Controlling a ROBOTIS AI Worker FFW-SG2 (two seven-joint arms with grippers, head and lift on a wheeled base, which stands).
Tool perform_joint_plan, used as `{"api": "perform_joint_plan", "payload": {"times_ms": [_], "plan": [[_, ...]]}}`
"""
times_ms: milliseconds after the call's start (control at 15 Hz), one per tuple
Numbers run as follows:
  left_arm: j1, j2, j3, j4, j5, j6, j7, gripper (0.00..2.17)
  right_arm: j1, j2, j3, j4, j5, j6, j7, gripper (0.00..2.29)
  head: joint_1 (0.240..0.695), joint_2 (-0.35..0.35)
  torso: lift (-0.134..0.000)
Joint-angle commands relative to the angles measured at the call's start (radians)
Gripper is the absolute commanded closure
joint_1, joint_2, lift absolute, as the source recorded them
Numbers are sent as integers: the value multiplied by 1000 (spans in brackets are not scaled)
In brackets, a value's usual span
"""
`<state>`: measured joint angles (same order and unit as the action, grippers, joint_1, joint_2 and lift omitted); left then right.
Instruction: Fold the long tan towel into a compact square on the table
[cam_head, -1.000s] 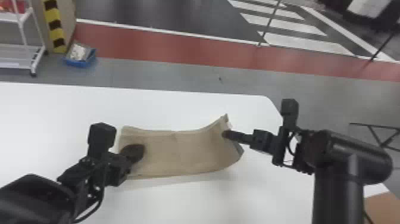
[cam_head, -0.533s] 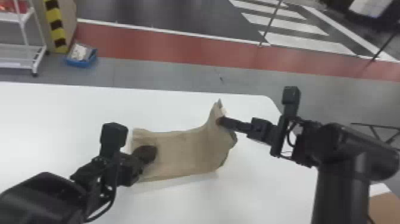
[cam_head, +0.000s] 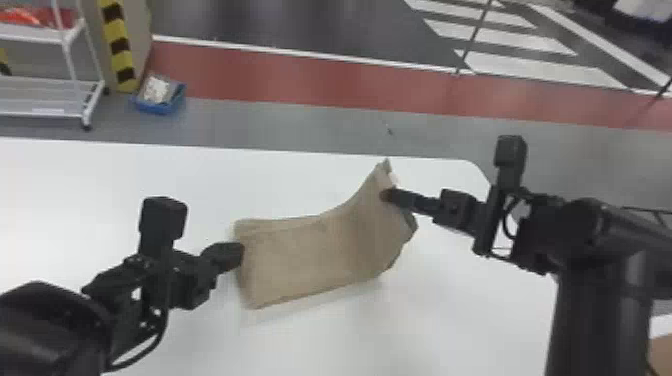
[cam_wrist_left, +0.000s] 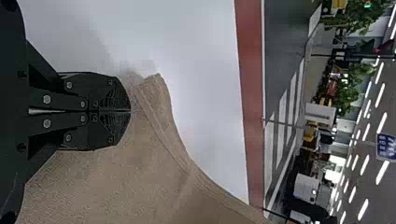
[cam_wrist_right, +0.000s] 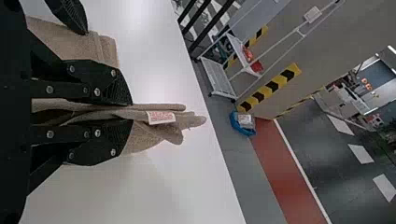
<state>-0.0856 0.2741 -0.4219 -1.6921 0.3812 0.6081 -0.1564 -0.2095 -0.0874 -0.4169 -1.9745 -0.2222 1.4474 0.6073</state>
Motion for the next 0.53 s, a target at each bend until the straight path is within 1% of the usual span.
{"api": "perform_joint_plan", "payload": {"times_ms": [0, 67, 133, 200, 467], "plan": [[15, 4, 3, 22, -28, 2, -9, 2138, -10, 15, 15, 2, -2, 0, 0, 971, 695, -242, -124], [9, -10, -6, 48, -54, 2, -9, 2138, -19, 21, 26, 5, -2, 0, -1, 971, 695, -233, -124], [-3, -29, -14, 74, -70, -1, -9, 2138, -24, 29, 35, 5, 0, 3, -9, 971, 695, -226, -124], [-17, -39, -21, 100, -77, -1, -9, 2138, -27, 38, 43, 3, 0, 6, -9, 971, 695, -219, -124], [-57, -67, -60, 167, -97, -17, -8, 2138, -30, 67, 69, -1, -11, 6, -9, 971, 695, -204, -124]]}}
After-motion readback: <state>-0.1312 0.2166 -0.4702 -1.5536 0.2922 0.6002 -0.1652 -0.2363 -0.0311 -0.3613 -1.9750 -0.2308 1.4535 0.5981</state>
